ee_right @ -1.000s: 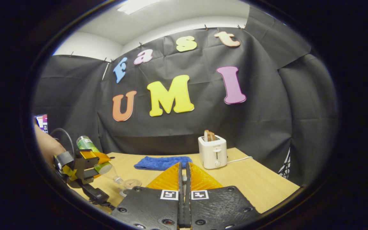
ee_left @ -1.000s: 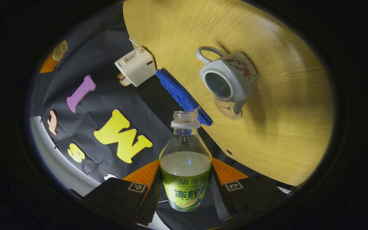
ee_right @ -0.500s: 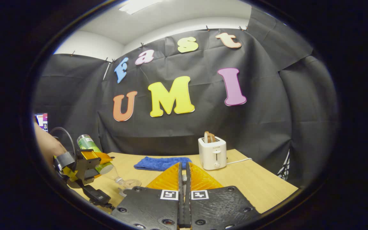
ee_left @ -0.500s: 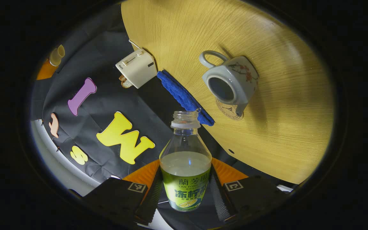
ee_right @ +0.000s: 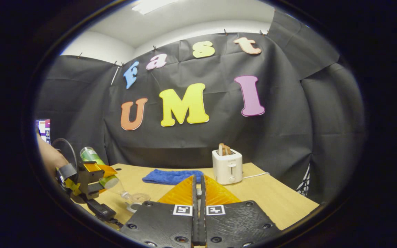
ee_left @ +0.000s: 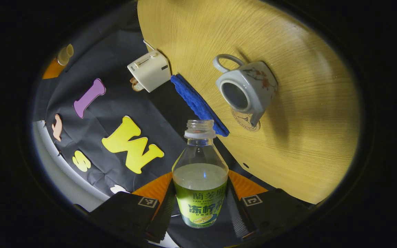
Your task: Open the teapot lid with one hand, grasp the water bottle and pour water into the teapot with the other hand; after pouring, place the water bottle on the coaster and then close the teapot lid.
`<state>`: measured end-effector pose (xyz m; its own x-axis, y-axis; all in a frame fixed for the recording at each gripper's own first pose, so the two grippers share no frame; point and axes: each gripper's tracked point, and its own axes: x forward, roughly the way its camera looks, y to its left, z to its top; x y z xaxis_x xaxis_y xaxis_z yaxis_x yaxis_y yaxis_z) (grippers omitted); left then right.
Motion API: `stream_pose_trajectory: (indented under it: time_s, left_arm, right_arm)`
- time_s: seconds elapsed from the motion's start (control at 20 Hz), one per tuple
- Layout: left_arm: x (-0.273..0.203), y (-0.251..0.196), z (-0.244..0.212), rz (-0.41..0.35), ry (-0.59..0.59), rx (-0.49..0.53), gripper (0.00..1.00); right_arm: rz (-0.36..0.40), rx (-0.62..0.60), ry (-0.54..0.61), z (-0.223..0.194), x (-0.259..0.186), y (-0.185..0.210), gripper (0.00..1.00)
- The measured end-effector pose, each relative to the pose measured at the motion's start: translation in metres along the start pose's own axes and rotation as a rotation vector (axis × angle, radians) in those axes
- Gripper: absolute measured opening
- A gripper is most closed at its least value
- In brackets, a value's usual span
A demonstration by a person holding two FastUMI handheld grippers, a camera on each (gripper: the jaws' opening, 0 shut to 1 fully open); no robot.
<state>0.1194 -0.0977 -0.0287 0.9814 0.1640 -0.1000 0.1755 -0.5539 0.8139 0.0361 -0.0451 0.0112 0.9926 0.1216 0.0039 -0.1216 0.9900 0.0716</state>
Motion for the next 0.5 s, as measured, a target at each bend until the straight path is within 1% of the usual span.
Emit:
stream_pose_trajectory:
  time_s: [0.1, 0.2, 0.3, 0.4, 0.5]
  left_arm:
    - [0.001, -0.002, 0.001, 0.005, -0.013, -0.029, 0.74]
    - [0.002, -0.002, 0.001, 0.028, -0.043, -0.091, 0.74]
    - [0.005, -0.009, -0.002, 0.019, -0.054, -0.198, 0.74]
    - [0.006, -0.007, -0.001, 0.032, -0.080, -0.312, 0.74]
    - [0.010, -0.004, -0.007, 0.051, -0.096, -0.470, 0.73]
  right_arm:
    - [-0.005, -0.005, 0.004, -0.002, 0.001, -0.001, 0.00]
    - [-0.016, -0.018, 0.009, -0.005, 0.003, -0.002, 0.00]
    - [-0.029, -0.030, 0.011, -0.006, 0.005, -0.004, 0.00]
    - [-0.041, -0.042, 0.018, -0.009, 0.006, -0.006, 0.00]
    - [-0.054, -0.056, 0.024, -0.011, 0.007, -0.007, 0.00]
